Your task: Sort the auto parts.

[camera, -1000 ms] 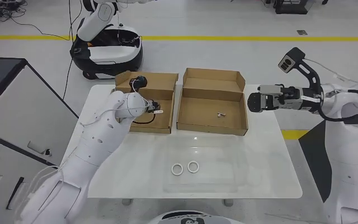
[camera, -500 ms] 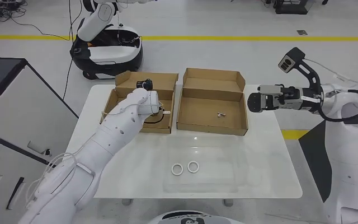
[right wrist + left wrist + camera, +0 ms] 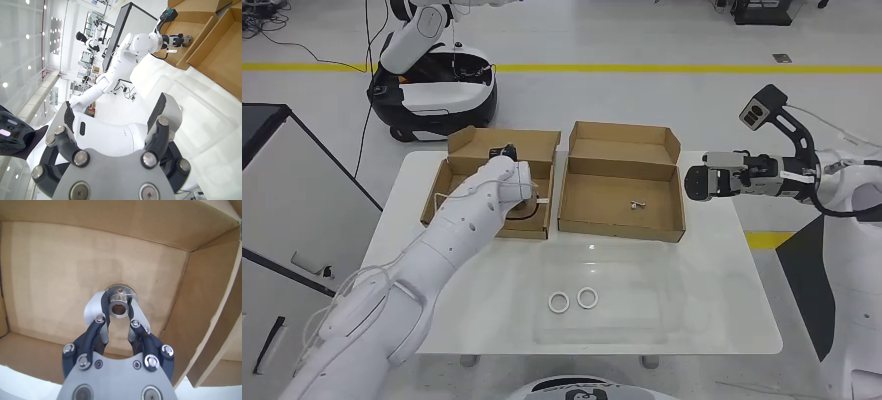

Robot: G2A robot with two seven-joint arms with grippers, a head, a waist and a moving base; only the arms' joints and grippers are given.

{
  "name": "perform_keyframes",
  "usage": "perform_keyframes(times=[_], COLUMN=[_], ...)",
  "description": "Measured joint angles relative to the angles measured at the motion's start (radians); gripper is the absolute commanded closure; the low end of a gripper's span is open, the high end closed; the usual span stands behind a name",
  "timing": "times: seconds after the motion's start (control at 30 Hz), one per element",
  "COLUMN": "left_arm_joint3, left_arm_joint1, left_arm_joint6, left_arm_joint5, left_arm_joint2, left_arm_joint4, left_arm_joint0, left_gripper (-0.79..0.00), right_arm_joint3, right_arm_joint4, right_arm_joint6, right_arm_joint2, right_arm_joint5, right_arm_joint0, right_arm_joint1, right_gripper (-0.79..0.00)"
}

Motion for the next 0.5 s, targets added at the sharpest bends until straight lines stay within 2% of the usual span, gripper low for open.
perform_keyframes(times=[0.17,0.27,0.3,0.37,0.4,0.5], left_arm_joint3=[0.043,0.066,0.073,0.080,0.083,0.087], left_arm_joint1=[-0.017,-0.026,-0.029,-0.032,-0.034,-0.036], left_arm_joint6=[0.006,0.008,0.008,0.008,0.008,0.006], left_arm_joint5=[-0.009,-0.015,-0.017,-0.020,-0.021,-0.022], left_arm_joint2=[0.005,0.004,0.003,0.000,-0.002,-0.008], left_arm_joint4=[-0.011,-0.016,-0.018,-0.019,-0.019,-0.014], left_arm_joint0=[-0.011,-0.018,-0.021,-0.025,-0.027,-0.029], left_gripper=[-0.197,-0.354,-0.520,-0.736,-0.785,-0.785], right_arm_joint3=[0.000,0.000,0.000,0.000,0.000,0.000], right_arm_joint4=[0.000,0.000,0.000,0.000,0.000,0.000], right_arm_joint6=[0.000,0.000,0.000,0.000,0.000,0.000], right_arm_joint2=[0.000,0.000,0.000,0.000,0.000,0.000], right_arm_joint5=[0.000,0.000,0.000,0.000,0.000,0.000], right_arm_joint0=[0.000,0.000,0.000,0.000,0.000,0.000], right_arm_joint1=[0.000,0.000,0.000,0.000,0.000,0.000], right_gripper=[-0.785,-0.785,-0.785,-0.785,-0.785,-0.785])
